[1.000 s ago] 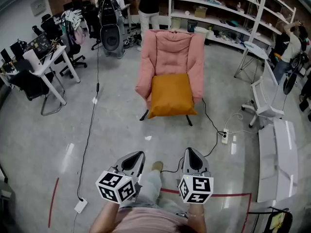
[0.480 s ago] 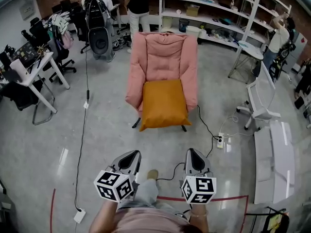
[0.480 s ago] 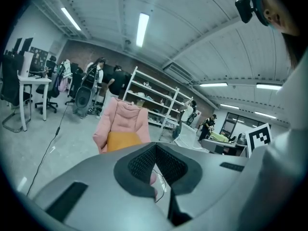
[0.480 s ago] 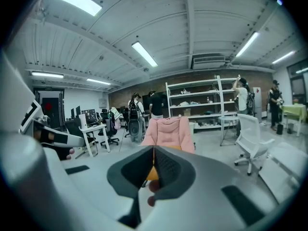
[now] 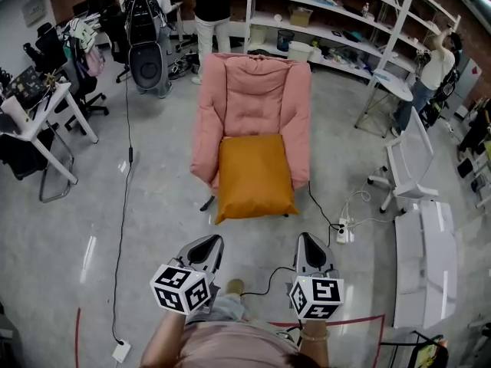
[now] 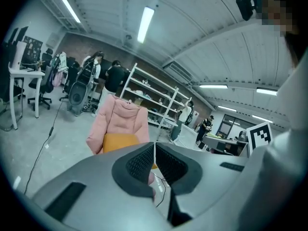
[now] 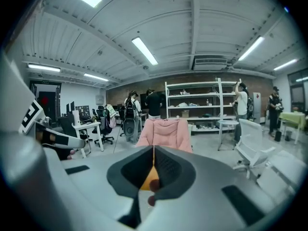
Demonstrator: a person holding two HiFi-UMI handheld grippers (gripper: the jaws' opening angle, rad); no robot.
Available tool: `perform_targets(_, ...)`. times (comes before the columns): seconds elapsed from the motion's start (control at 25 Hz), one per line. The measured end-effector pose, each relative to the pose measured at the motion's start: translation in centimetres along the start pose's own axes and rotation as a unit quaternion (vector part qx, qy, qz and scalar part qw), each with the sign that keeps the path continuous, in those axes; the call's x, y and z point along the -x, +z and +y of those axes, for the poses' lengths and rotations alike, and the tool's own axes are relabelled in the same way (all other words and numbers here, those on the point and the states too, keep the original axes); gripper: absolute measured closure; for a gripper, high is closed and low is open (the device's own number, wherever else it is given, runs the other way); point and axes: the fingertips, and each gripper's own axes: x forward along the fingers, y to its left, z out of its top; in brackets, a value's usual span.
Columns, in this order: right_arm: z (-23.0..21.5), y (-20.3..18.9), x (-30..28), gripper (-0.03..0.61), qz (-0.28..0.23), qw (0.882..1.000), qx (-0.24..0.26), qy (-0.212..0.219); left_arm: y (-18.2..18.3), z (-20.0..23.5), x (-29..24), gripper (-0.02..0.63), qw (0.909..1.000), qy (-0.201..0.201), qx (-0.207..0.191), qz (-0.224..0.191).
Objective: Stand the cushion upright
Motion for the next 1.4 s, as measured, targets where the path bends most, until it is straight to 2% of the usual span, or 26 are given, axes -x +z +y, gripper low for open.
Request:
perform_targets(0.32, -0.2, 1.8, -4.2, 0.56, -0.006, 1.0, 0.017, -0.022, 1.7, 3.1, -3.6, 0.616, 0.9998, -0.021, 0.002, 0.005)
perform_targets(0.72, -2.5, 0.1, -5.5, 0.56, 0.009, 0.999, 0.01, -0.048, 1.2, 5.7, -5.8, 0.606, 0.9997, -0.013, 0.007, 0.017)
perform_targets(1.24, -5.7, -0.5, -11.1, 0.555, 0.031, 0.999, 0.023, -0.028, 1.0, 7.9, -9.9, 0.581, 0.9996, 0.02, 0.011, 0.019)
perform_targets(1.4, -7.1, -1.3, -12.8, 0.505, 0.057, 0.998, 0.036, -0.018, 0.8, 8.4, -11.7, 0.571, 0.9991, 0.03, 0.018, 0.022)
